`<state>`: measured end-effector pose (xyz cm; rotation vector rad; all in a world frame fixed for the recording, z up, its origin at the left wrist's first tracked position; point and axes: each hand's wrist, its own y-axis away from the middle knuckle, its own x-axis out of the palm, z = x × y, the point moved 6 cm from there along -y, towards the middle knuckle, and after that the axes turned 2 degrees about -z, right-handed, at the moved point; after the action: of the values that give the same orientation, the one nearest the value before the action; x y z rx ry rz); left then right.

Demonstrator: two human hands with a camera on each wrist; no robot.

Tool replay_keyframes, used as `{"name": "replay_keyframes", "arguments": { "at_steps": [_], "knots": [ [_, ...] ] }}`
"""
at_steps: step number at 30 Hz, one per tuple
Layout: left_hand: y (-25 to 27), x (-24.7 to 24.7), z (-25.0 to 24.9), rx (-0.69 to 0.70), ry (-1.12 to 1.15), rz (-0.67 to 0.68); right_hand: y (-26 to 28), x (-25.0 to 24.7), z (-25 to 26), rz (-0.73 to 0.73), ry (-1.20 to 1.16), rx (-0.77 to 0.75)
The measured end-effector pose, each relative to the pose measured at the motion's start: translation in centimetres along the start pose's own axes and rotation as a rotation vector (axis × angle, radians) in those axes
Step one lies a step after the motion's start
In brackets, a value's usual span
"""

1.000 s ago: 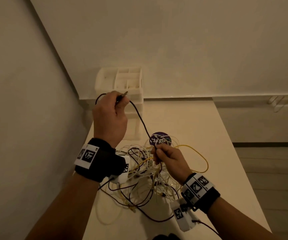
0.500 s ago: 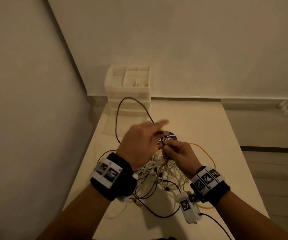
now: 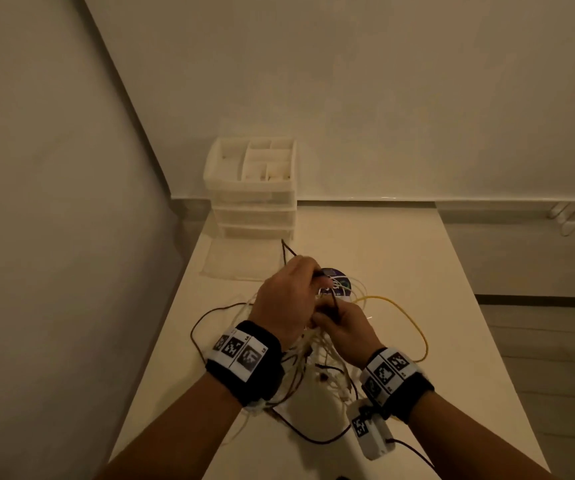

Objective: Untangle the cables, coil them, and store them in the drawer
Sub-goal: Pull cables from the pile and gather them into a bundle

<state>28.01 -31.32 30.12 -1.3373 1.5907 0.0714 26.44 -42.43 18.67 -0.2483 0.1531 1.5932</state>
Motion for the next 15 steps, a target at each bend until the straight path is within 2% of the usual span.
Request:
{"name": "replay_keyframes", "arguments": {
  "at_steps": [2, 4, 7, 9, 10, 15],
  "knots": [
    [-1.4, -2.6, -0.6, 0.021, 0.083, -0.190, 0.4, -0.3, -1.3, -0.063, 0.020, -0.004],
    [-2.9, -4.5, -0.7, 0.067, 0.001, -0.231, 1.0, -0.5, -1.7, -0.083, 0.070, 0.008],
    [-2.8, -4.7, -0.9, 0.119, 0.051, -0.117, 1.5, -1.3, -0.8, -0.134, -0.108, 0.068],
    [-1.6, -4.1, -0.7, 0.076, 0.111, -0.041, 2.1, -2.0, 1.4, -0.119, -0.285, 0.081],
    [-1.0, -3.7, -0.3, 0.043, 0.127, -0.006, 2.4, -2.2, 2.4, -0.083, -0.288, 0.074],
    [1.0, -2.9, 0.1, -0.068, 0.255, 0.053, 5.2, -2.5, 7.2, 0.094, 0.123, -0.123]
  ]
}}
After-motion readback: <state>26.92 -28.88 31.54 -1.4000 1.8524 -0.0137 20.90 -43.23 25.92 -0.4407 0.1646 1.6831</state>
